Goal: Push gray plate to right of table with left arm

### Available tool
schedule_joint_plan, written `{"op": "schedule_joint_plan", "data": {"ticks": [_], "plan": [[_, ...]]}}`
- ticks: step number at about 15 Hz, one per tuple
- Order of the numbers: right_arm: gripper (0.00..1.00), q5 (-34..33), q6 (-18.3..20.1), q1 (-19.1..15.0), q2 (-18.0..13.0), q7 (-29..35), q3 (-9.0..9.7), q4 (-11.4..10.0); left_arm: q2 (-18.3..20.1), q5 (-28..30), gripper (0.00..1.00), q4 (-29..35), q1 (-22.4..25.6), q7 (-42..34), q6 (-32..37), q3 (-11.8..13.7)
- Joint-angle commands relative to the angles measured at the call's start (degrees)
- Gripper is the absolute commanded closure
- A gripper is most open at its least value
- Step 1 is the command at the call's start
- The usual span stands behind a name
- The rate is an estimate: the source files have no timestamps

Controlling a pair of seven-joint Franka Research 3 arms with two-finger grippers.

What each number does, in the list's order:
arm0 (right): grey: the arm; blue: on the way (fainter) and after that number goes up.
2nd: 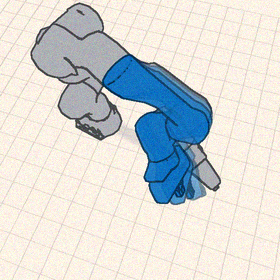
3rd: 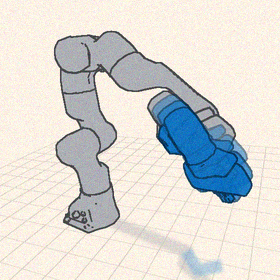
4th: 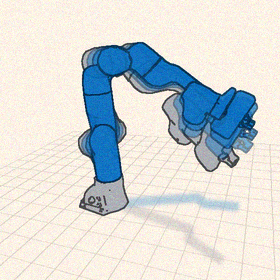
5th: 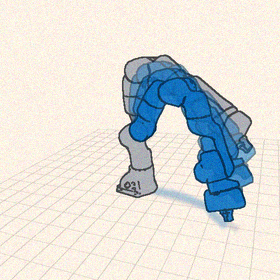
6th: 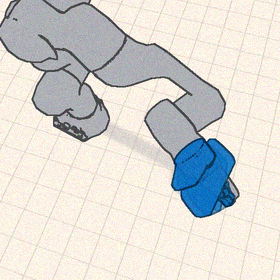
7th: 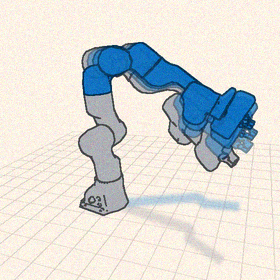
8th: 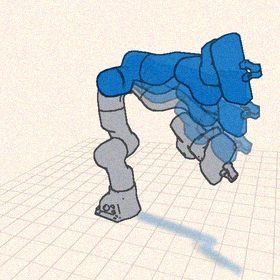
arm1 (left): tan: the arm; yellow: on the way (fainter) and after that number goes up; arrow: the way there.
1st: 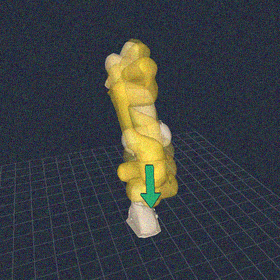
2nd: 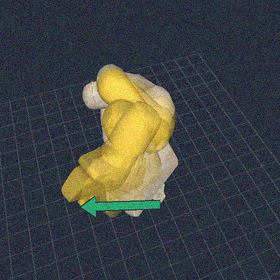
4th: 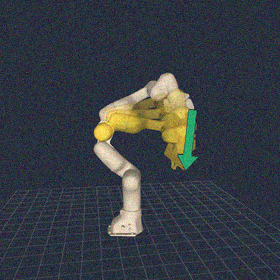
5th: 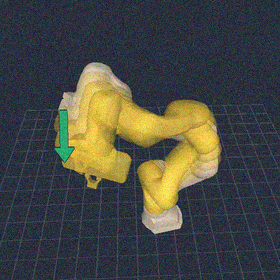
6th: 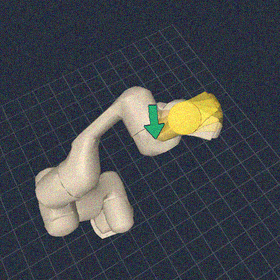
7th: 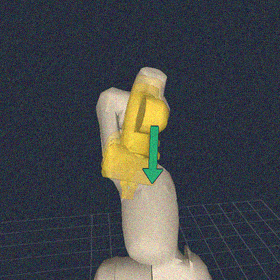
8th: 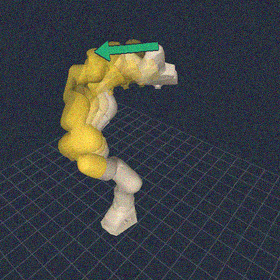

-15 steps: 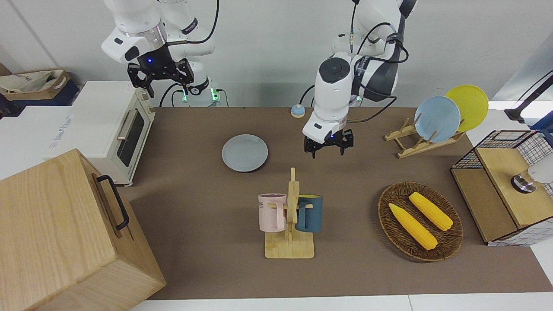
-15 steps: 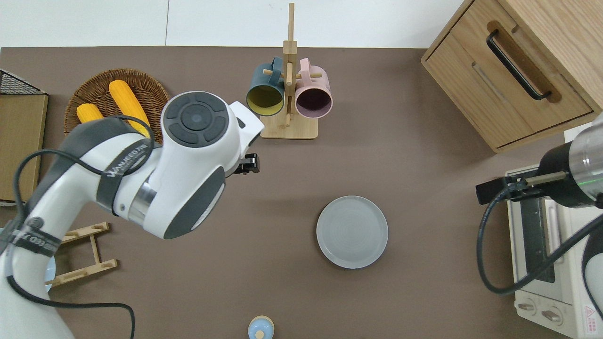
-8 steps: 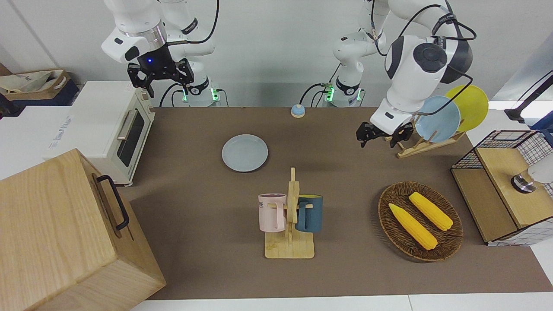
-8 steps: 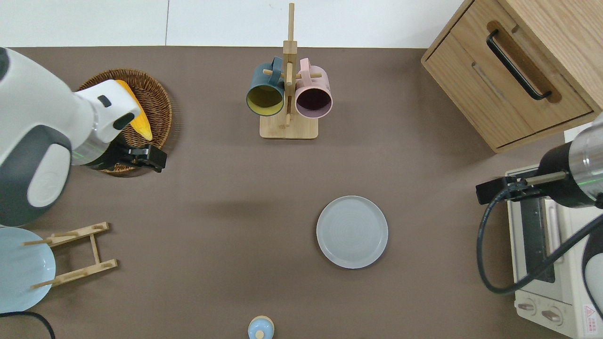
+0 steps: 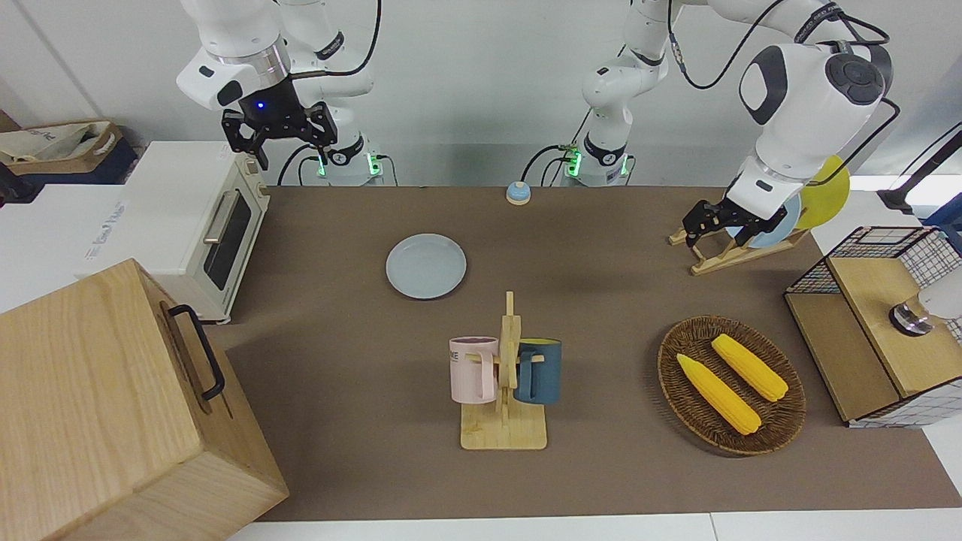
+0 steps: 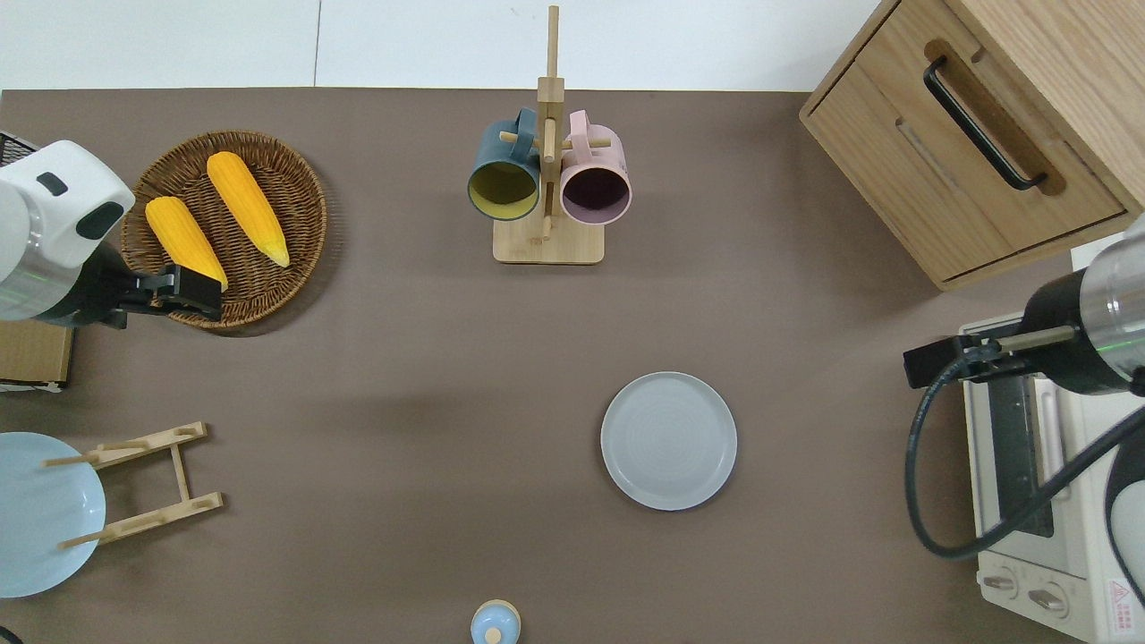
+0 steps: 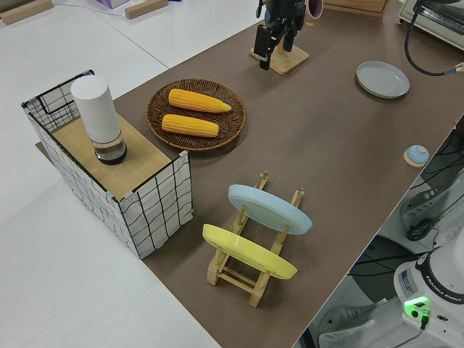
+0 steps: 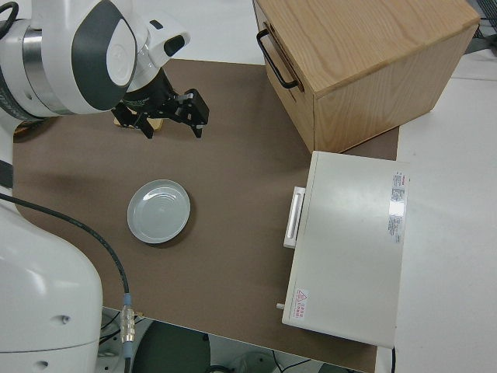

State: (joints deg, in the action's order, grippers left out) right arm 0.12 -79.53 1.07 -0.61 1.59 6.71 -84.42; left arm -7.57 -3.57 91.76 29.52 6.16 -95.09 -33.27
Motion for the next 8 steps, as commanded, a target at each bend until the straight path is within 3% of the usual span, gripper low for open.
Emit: {"op": "schedule_joint_plan", "data": {"ticks": [1, 8], "plan": [[0.017, 0.6, 0.7, -1.2, -0.4, 0.0, 0.76, 0.2, 0.8, -1.7, 0.0, 1.1, -0.4, 2.1, -0.5, -0.2], [0.017, 0.6, 0.7, -1.2, -0.4, 0.1, 0.76, 0.2, 0.9, -1.6, 0.0, 1.1, -0.5, 1.8, 0.2, -0.4]]}}
